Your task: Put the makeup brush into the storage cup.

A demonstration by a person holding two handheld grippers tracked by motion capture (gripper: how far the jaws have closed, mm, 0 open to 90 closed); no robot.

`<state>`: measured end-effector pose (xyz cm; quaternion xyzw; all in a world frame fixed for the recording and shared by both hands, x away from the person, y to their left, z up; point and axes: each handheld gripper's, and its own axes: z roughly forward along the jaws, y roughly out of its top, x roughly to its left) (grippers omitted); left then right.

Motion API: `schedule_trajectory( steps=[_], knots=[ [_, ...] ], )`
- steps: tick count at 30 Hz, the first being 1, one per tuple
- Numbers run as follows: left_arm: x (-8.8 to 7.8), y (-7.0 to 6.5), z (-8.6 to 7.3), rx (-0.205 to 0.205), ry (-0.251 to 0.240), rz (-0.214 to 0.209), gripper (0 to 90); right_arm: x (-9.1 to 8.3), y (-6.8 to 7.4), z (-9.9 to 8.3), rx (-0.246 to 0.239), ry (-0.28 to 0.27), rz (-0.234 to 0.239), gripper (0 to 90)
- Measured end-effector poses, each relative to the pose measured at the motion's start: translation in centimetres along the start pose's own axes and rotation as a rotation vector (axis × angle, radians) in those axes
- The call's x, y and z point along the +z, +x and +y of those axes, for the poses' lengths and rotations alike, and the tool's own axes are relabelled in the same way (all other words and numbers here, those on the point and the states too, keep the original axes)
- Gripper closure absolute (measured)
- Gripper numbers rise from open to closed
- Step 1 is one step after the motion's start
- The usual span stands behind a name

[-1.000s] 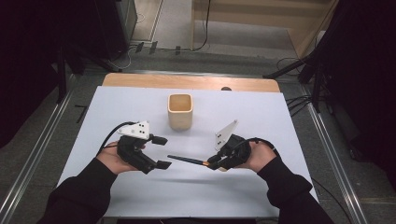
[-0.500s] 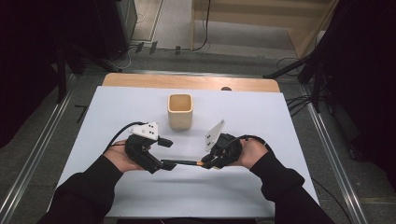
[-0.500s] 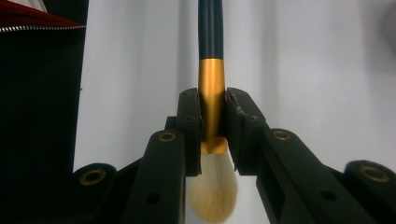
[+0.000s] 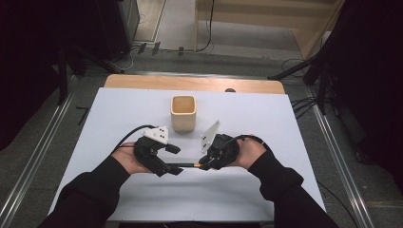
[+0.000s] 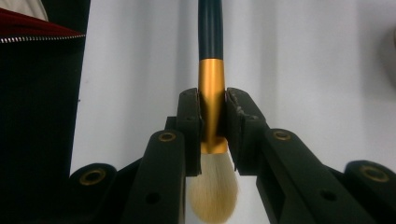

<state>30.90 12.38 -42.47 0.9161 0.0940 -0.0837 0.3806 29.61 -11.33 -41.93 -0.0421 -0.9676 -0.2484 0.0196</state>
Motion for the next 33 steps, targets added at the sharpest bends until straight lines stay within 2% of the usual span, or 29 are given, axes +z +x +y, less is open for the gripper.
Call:
schedule_trajectory(
  steps=[5, 10, 14, 20, 23, 33],
  knots=[
    [0.7, 0.0, 0.2, -0.004, 0.032, -0.022, 28.2, 0.1, 0.0, 0.3, -0.006, -0.001, 0.004, 77.2],
    [1.1, 0.1, 0.3, -0.015, 0.055, -0.038, 34.6, 0.1, 0.0, 0.4, -0.012, -0.001, 0.006, 77.2],
    [1.2, 0.2, 0.2, -0.015, 0.057, -0.029, 40.9, 0.1, 0.1, 0.4, -0.014, -0.007, 0.003, 77.2],
    [1.2, 0.1, 0.2, -0.030, 0.079, -0.046, 55.6, -0.2, 0.2, 0.3, -0.020, -0.009, 0.004, 77.3],
    [1.4, 0.0, 0.2, -0.040, 0.087, -0.046, 58.7, -0.2, 0.2, 0.2, -0.020, -0.009, -0.003, 77.2],
    [1.9, -0.1, 0.2, -0.038, 0.089, -0.063, 69.9, -0.2, 0.2, 0.1, -0.023, -0.021, -0.001, 77.2]
  ],
)
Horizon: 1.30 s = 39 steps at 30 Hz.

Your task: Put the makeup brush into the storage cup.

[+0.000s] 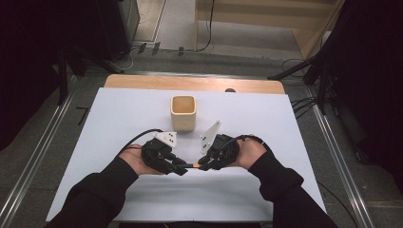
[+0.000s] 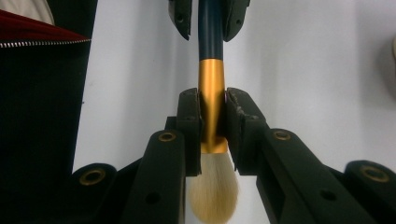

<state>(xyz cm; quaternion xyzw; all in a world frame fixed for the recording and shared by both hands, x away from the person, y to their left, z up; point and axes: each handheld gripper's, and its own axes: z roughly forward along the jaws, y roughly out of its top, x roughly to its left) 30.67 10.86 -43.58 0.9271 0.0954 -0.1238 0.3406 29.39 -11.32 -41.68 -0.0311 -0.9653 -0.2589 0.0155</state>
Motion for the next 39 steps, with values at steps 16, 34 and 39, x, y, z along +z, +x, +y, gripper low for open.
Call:
schedule_trajectory(
  steps=[16, 34, 39],
  knots=[
    [0.6, 0.3, -0.1, -0.017, -0.002, -0.013, 77.2, 0.5, -0.1, 0.1, -0.013, 0.007, 0.008, 77.2],
    [0.8, 0.4, -0.2, 0.003, 0.008, -0.036, 79.3, 1.1, -0.1, 0.3, -0.029, 0.002, 0.027, 77.0],
    [0.7, 0.6, -0.2, -0.011, 0.014, -0.051, 79.4, 1.2, -0.2, 0.2, -0.032, -0.015, 0.037, 76.7]
  ],
)
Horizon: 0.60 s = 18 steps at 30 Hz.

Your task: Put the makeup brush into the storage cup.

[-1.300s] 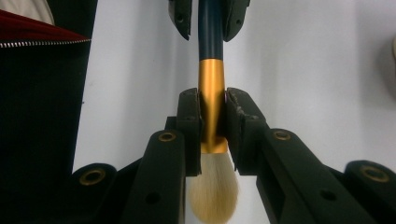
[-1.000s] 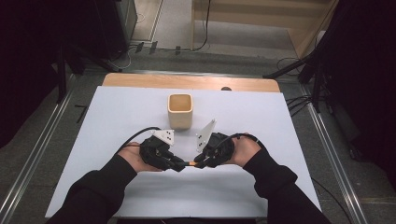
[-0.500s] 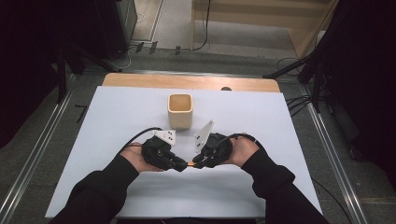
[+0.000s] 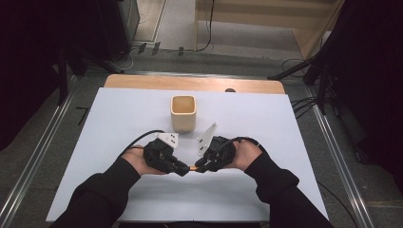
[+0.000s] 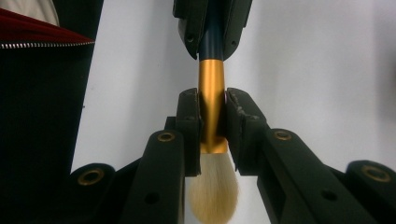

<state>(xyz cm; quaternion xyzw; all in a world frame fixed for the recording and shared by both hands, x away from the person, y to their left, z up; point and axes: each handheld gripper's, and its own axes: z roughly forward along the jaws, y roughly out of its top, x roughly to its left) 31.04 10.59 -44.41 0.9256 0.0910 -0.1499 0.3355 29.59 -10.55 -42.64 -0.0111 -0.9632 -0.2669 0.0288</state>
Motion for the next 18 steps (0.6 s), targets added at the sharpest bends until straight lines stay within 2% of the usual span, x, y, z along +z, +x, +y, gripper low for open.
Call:
schedule_trajectory(
  steps=[8, 12, 18],
  knots=[
    [-0.05, -0.02, 0.03, -0.015, 0.003, -0.008, 79.5, 0.04, 0.01, -0.08, 0.002, -0.008, 0.004, 76.2],
    [-0.23, -0.24, 0.05, -0.011, -0.018, 0.000, 79.5, -0.17, 0.04, -0.10, 0.005, -0.015, -0.001, 75.3],
    [-0.68, -0.33, 0.05, -0.025, -0.046, 0.003, 79.6, -0.60, 0.14, -0.11, 0.002, -0.041, -0.013, 59.3]
  ],
)
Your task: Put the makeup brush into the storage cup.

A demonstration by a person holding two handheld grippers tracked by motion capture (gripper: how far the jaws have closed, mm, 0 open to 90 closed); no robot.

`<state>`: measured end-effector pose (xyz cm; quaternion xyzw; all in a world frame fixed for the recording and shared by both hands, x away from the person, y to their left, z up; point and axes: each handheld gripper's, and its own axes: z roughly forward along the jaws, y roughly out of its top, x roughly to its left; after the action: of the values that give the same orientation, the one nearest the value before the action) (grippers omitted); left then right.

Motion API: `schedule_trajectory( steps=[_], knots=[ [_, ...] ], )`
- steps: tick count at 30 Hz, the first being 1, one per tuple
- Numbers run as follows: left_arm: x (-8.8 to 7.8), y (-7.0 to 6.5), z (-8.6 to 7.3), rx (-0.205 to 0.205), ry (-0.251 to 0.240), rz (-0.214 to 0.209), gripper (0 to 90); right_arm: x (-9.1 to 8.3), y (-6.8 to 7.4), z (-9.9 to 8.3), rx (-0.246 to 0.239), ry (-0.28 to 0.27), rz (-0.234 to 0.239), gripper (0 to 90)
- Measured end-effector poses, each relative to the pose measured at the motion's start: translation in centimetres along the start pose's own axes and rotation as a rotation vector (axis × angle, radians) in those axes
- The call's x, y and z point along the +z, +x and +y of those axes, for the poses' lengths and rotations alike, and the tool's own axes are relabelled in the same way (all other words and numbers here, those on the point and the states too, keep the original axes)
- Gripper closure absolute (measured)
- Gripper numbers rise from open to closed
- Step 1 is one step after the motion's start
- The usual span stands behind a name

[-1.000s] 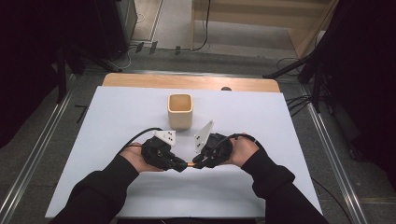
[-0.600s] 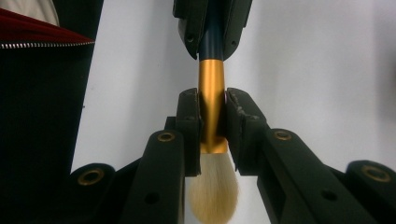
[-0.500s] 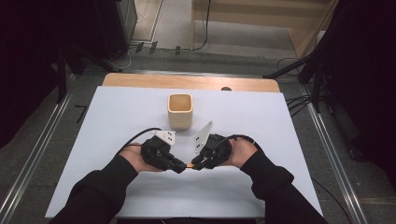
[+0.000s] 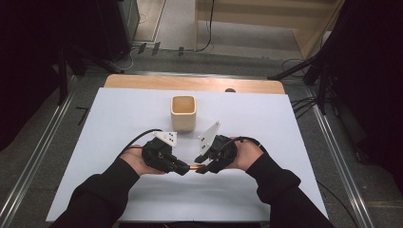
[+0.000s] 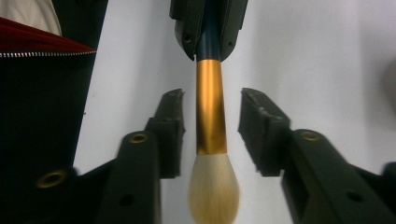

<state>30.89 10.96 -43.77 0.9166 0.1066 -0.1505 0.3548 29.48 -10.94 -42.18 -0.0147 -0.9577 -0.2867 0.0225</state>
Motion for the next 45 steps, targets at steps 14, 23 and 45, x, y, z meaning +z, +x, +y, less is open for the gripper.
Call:
schedule_trajectory(
  steps=[14, 23, 45],
  knots=[
    [-1.6, 0.0, -0.6, -0.022, -0.054, 0.013, 79.5, -2.2, -0.1, -1.3, 0.084, -0.150, -0.087, 31.5],
    [-2.8, 0.1, -1.3, -0.043, -0.105, 0.030, 79.4, -3.6, 0.1, -3.4, 0.138, -0.243, -0.118, 29.2],
    [-4.8, 0.2, -3.2, -0.118, -0.276, 0.109, 79.4, -4.6, 1.5, -6.5, 0.285, -0.378, -0.167, 27.0]
  ],
)
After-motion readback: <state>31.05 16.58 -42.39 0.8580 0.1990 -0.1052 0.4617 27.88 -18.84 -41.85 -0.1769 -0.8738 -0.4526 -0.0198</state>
